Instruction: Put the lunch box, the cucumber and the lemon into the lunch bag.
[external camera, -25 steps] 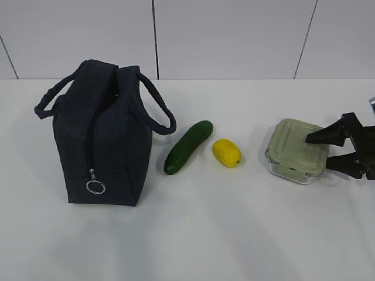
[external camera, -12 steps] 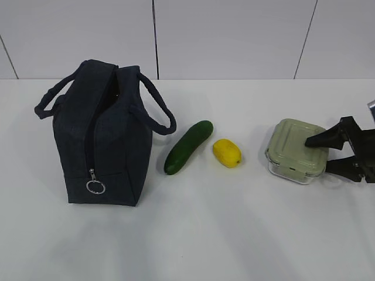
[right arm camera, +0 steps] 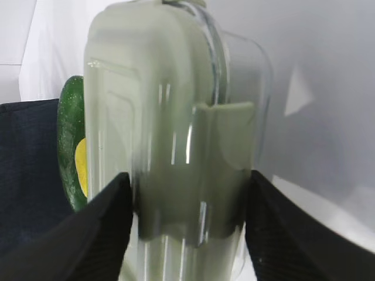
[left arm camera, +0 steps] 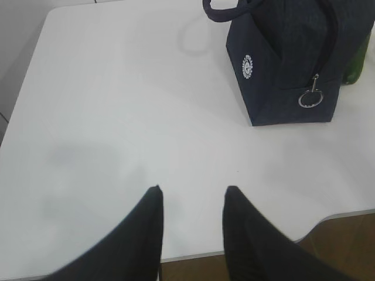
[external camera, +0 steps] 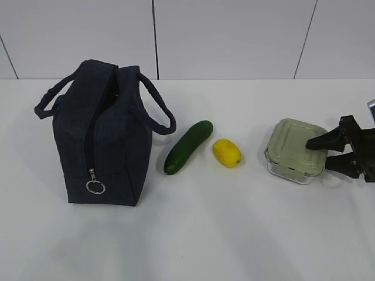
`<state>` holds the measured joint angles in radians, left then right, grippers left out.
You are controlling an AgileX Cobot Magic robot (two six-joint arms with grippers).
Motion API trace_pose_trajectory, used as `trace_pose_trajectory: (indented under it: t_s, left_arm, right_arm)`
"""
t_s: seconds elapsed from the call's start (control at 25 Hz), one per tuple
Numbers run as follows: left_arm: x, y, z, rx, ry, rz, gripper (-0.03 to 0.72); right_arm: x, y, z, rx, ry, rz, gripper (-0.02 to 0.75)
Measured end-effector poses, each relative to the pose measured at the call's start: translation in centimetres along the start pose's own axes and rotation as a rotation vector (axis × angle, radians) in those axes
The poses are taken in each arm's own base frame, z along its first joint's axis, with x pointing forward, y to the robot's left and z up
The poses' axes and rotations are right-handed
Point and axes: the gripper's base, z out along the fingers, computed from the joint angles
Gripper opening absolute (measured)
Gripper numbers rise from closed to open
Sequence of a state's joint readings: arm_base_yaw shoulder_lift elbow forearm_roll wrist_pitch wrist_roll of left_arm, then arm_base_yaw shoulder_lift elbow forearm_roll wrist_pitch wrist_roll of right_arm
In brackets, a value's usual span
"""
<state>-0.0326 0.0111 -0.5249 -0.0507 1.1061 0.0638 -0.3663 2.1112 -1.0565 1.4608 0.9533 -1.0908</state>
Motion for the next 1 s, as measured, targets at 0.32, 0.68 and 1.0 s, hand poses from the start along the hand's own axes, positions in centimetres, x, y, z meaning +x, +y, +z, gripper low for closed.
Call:
trace_pose_trajectory:
  t_s: [0.32,0.68,1.0]
  left_arm:
    - [0.00,0.00,0.00,0.000,0.000,0.000,0.245]
    - [0.00,0.00,0.00,0.000,0.000,0.000,0.245]
    - [0.00,0.00,0.00,0.000,0.000,0.000,0.245]
  right_arm:
    - [0.06,0.08,0.00,-0.009,0.007,-0.001,0.442]
    - [0.14,0.16,0.02,-0.022,0.015,-0.014,0.387]
    - [0.15,0.18,0.02,-0.025,0.016,-0.016,0.381]
